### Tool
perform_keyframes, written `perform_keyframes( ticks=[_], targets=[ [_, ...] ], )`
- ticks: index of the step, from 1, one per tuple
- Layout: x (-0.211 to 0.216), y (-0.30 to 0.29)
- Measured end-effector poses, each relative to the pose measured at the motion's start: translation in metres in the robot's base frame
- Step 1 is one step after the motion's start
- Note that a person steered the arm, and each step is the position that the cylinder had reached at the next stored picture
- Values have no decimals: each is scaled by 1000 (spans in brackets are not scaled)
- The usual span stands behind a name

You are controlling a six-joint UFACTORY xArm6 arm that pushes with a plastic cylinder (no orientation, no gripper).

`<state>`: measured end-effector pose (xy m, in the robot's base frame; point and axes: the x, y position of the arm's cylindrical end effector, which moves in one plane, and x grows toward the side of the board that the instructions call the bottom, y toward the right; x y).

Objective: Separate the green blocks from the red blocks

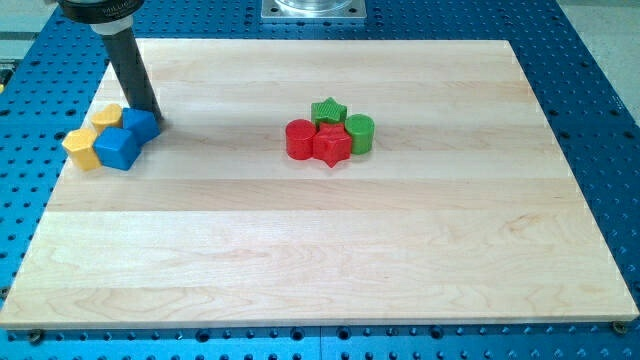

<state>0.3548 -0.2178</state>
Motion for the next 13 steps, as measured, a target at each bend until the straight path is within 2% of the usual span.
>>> perform_keyframes(
  ticks=[1,3,5,7,8,9,11,12,13],
  targets=[
    [0,0],
    [19,37],
    [20,197],
    [7,244],
    [7,306],
    [-5,305],
    [21,253],
    [65,264],
    [85,299]
  ],
)
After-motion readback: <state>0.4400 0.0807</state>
